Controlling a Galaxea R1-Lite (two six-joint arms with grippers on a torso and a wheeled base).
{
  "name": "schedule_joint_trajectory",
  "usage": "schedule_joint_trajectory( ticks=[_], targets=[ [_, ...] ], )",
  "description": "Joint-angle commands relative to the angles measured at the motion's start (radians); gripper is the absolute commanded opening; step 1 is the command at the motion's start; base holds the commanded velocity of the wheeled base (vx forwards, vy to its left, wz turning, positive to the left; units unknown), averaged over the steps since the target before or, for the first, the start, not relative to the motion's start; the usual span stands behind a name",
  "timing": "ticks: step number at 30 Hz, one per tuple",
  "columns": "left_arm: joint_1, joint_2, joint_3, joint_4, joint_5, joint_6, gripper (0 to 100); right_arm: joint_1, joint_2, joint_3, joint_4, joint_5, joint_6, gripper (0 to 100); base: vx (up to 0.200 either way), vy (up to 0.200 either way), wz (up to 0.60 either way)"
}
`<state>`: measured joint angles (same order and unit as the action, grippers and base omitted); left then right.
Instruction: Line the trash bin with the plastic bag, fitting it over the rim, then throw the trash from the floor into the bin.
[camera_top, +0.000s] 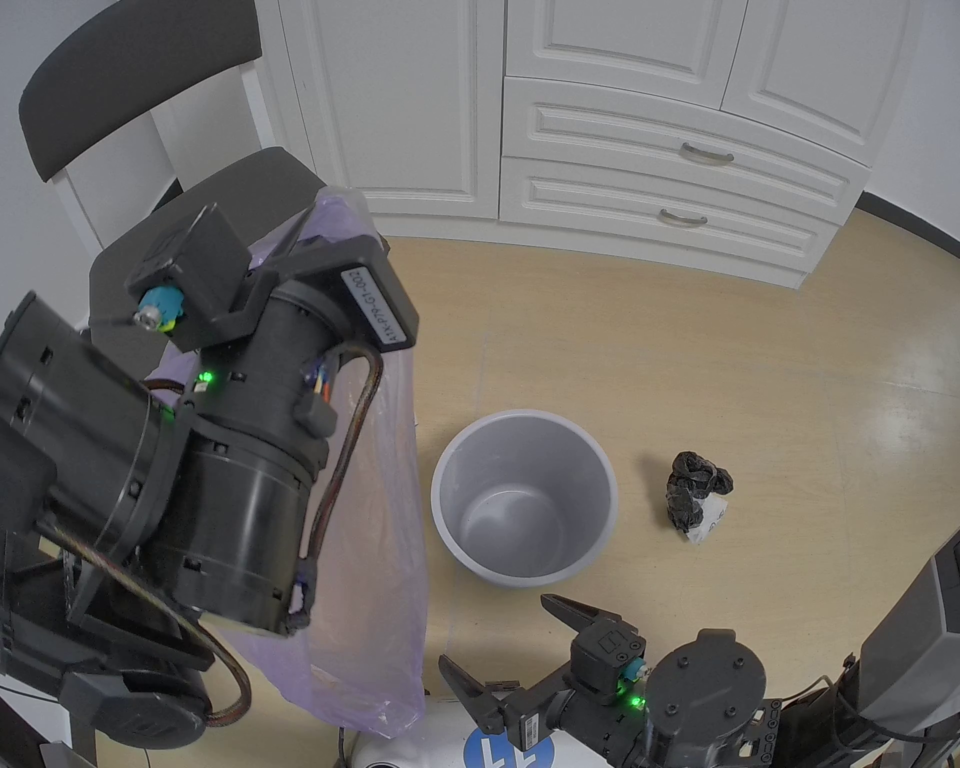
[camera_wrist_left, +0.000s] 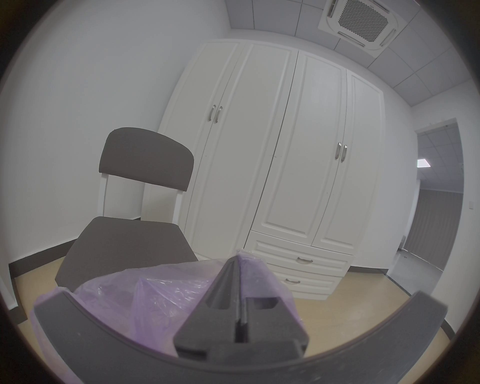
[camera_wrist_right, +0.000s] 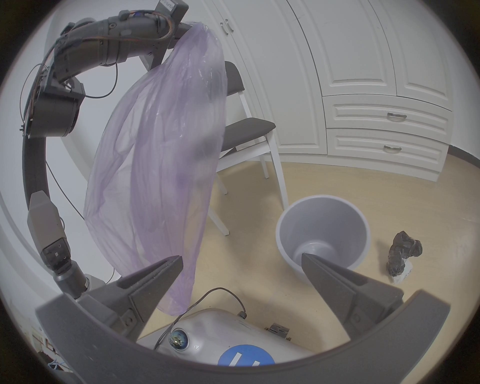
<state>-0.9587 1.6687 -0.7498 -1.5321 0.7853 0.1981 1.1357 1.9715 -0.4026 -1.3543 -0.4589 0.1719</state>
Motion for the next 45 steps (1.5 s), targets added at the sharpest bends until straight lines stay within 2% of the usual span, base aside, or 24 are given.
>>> schedule_joint_trajectory(
  ticks=[1,13,18,20,21,26,32,34,40,45],
  targets=[
    [0.002,0.003,-0.017,0.000,0.002,-0.003,0,0.007,0.015,0.001,0.000,0.000,0.006,100,0.000,0.000,0.00],
    [0.002,0.008,-0.052,0.000,0.025,-0.005,0,0.070,0.072,-0.007,0.000,0.005,0.051,100,0.000,0.000,0.00],
    [0.002,0.020,-0.062,0.000,0.026,-0.008,0,0.124,0.109,-0.015,-0.002,0.017,0.083,100,0.000,0.000,0.00],
    [0.002,0.023,-0.065,0.000,0.028,-0.011,0,0.128,0.133,-0.036,-0.002,0.019,0.090,100,0.000,0.000,0.00],
    [0.002,0.023,-0.069,0.000,0.029,-0.014,0,0.128,0.190,-0.099,-0.002,0.008,0.126,100,0.000,0.000,0.00],
    [0.000,0.016,-0.072,0.000,0.046,-0.011,0,0.078,0.218,-0.150,0.003,-0.001,0.150,100,0.000,0.000,0.00],
    [-0.005,0.006,-0.072,0.000,0.049,-0.009,0,0.001,0.119,-0.145,0.012,-0.001,0.136,100,0.000,0.000,0.00],
    [-0.005,0.008,-0.072,0.000,0.049,-0.009,0,-0.040,0.060,-0.134,0.014,-0.001,0.098,100,0.000,0.000,0.00],
    [-0.005,0.006,-0.072,0.000,0.049,-0.009,0,-0.090,-0.040,-0.107,0.017,0.000,0.051,100,0.000,0.000,0.00],
    [-0.009,0.006,-0.074,0.000,0.049,-0.011,0,-0.117,0.000,-0.116,0.012,0.002,0.047,100,0.000,0.000,0.00]
  ],
)
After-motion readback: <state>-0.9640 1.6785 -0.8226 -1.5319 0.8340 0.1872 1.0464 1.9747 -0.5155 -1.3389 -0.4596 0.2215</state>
